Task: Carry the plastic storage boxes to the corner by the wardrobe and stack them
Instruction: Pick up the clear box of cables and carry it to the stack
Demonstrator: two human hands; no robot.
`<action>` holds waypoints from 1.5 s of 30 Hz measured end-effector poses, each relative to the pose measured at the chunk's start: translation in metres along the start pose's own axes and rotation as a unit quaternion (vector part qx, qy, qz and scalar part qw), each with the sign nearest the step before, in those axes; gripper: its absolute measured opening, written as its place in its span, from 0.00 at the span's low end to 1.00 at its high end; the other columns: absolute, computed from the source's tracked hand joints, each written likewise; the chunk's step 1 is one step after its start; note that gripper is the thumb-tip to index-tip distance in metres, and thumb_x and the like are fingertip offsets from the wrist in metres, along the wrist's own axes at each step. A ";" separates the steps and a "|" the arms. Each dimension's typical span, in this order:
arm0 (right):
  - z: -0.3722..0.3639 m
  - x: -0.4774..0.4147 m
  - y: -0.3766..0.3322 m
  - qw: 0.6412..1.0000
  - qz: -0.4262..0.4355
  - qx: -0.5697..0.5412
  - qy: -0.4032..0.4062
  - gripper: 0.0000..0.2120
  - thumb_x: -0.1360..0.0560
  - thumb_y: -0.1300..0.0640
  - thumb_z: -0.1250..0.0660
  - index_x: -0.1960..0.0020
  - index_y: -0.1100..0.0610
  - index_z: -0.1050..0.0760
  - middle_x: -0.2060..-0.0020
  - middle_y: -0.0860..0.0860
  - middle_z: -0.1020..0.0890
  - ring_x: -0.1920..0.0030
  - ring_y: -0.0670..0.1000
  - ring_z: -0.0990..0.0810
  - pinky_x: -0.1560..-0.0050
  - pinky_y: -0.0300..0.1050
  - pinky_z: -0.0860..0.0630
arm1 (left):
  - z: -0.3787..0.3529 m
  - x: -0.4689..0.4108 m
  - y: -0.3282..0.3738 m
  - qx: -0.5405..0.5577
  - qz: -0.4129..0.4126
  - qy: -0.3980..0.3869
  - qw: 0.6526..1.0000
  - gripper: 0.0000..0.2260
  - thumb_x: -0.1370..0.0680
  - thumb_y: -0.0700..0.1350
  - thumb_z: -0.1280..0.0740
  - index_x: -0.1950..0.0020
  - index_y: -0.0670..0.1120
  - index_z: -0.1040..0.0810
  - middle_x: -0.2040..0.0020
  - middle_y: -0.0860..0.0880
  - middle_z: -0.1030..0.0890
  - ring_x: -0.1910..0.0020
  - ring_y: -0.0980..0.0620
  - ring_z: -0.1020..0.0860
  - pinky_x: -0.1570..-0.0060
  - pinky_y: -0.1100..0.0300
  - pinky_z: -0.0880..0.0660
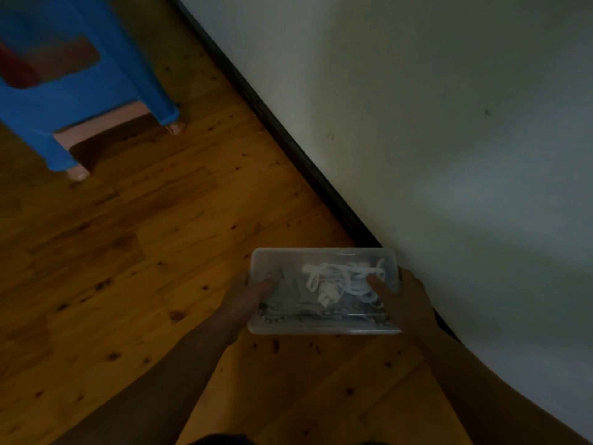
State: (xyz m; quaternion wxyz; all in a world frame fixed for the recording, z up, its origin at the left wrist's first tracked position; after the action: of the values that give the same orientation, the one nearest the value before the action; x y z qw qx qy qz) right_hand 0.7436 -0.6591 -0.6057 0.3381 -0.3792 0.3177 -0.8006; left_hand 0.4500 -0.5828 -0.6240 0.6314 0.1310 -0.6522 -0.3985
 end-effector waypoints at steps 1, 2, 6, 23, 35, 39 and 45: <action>-0.001 0.000 0.001 1.000 -0.003 -0.005 -0.003 0.24 0.27 0.49 0.29 0.36 0.60 0.27 0.45 0.50 0.22 0.47 0.51 0.22 0.49 0.44 0.27 | 0.000 0.000 0.000 0.002 -0.001 -0.001 1.000 0.14 0.24 0.54 0.32 0.41 0.55 0.29 0.51 0.60 0.23 0.56 0.61 0.22 0.67 0.67 0.26; -0.002 -0.001 0.003 1.000 -0.008 -0.012 -0.008 0.25 0.27 0.48 0.29 0.36 0.61 0.26 0.43 0.52 0.21 0.47 0.52 0.22 0.47 0.46 0.26 | -0.001 0.000 0.000 0.003 -0.003 -0.003 1.000 0.12 0.24 0.54 0.32 0.42 0.55 0.27 0.50 0.59 0.22 0.57 0.61 0.21 0.67 0.67 0.25; -0.005 0.001 0.010 0.999 -0.026 -0.014 -0.014 0.25 0.27 0.47 0.28 0.36 0.61 0.25 0.46 0.55 0.19 0.51 0.51 0.21 0.51 0.43 0.26 | -0.004 0.002 0.001 0.007 0.001 -0.013 1.000 0.11 0.24 0.55 0.32 0.44 0.55 0.25 0.51 0.58 0.21 0.56 0.60 0.20 0.65 0.64 0.24; 0.041 0.065 -0.073 0.999 -0.010 0.035 0.034 0.16 0.30 0.43 0.27 0.53 0.49 0.30 0.64 0.38 0.27 0.65 0.34 0.29 0.74 0.27 0.33 | 0.030 0.090 0.049 0.053 0.026 0.029 0.998 0.36 0.26 0.58 0.30 0.24 0.47 0.40 0.31 0.51 0.30 0.48 0.50 0.26 0.51 0.57 0.27; 0.120 0.156 -0.213 0.998 -0.003 0.058 0.021 0.29 0.31 0.40 0.28 0.40 0.59 0.26 0.57 0.46 0.25 0.61 0.45 0.26 0.60 0.39 0.30 | 0.071 0.245 0.160 0.075 0.020 0.057 0.995 0.28 0.24 0.57 0.32 0.30 0.46 0.36 0.39 0.52 0.26 0.53 0.54 0.25 0.62 0.61 0.27; 0.152 0.185 -0.275 0.997 0.014 0.067 0.031 0.29 0.30 0.41 0.28 0.39 0.59 0.26 0.60 0.43 0.27 0.63 0.37 0.29 0.67 0.31 0.36 | 0.086 0.303 0.208 0.086 0.018 0.065 0.994 0.31 0.23 0.57 0.33 0.26 0.46 0.39 0.35 0.50 0.29 0.47 0.49 0.27 0.53 0.55 0.30; 0.183 0.222 -0.358 0.997 0.020 0.072 0.022 0.32 0.30 0.40 0.29 0.36 0.60 0.28 0.53 0.50 0.24 0.57 0.48 0.27 0.60 0.40 0.31 | 0.114 0.375 0.270 0.103 0.022 0.088 0.991 0.31 0.24 0.57 0.32 0.26 0.45 0.38 0.31 0.46 0.30 0.44 0.45 0.26 0.50 0.51 0.29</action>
State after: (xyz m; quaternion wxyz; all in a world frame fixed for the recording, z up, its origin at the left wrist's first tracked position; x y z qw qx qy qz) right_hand 0.6791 -0.6751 -0.1516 0.3736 -0.3294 0.2744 -0.8226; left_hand 0.3702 -0.6206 -0.1561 0.6782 0.2154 -0.6343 -0.3021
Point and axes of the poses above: each hand's wrist, its own x-axis away from the middle knuckle, its own z-axis out of the back of the hand, y = z × x, the point moved 8 cm from there along -x, towards the middle knuckle
